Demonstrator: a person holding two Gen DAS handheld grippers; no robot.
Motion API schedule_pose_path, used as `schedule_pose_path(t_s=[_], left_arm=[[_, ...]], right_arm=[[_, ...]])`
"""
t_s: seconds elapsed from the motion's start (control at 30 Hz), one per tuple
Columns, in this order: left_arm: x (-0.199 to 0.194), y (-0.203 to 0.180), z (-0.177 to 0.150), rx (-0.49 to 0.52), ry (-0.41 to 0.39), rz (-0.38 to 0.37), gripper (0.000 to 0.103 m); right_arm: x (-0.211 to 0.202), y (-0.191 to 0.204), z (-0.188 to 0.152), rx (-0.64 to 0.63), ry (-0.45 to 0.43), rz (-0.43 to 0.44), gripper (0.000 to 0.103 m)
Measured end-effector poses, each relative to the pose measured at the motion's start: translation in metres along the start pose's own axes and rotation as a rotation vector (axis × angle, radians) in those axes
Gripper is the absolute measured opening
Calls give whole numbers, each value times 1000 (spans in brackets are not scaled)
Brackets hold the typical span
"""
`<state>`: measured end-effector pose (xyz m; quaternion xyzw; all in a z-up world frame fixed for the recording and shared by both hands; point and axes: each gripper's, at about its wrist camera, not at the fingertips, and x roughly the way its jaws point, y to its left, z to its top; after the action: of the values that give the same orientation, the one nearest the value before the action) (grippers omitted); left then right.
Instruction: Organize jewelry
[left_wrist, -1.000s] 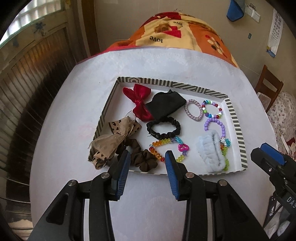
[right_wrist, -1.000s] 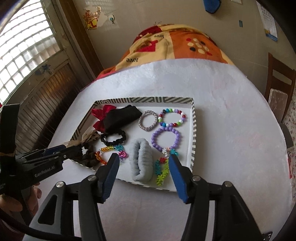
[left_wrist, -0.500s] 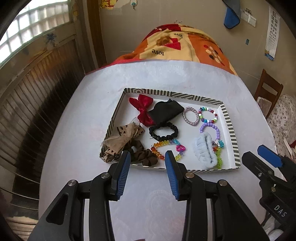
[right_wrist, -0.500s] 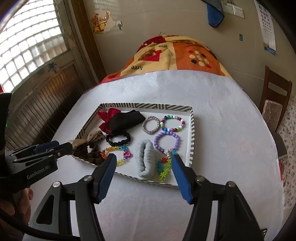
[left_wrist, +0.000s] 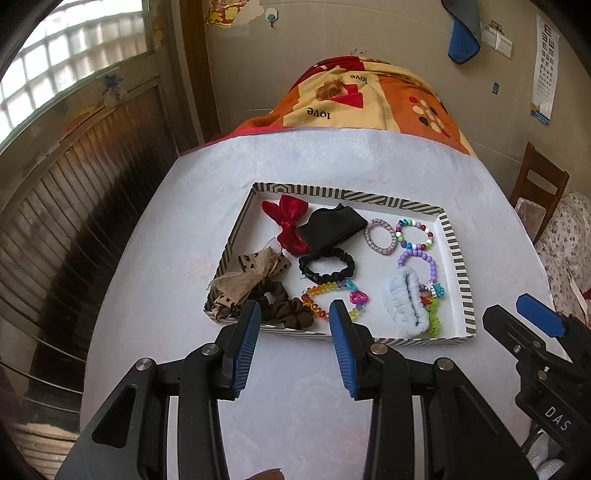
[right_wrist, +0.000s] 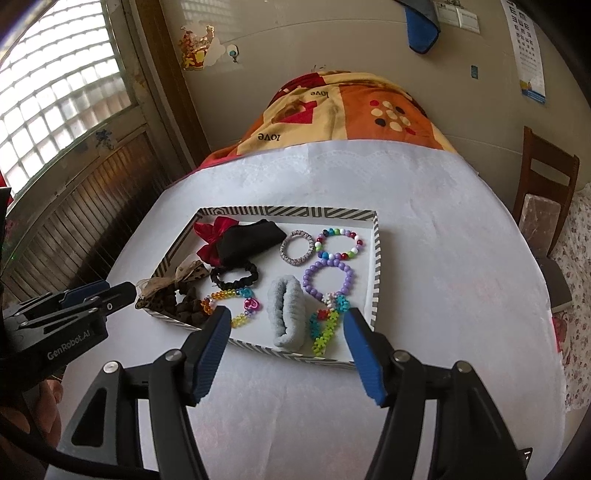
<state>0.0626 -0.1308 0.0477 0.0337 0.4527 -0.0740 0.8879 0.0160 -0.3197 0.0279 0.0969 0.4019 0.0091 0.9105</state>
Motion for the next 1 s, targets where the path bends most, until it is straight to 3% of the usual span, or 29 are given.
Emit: schedule_pose_path(t_s=[1.0], left_arm=[[6,-1,3,4,5,4,16]], right_arm=[[11,4,4,3,20,-20,71]])
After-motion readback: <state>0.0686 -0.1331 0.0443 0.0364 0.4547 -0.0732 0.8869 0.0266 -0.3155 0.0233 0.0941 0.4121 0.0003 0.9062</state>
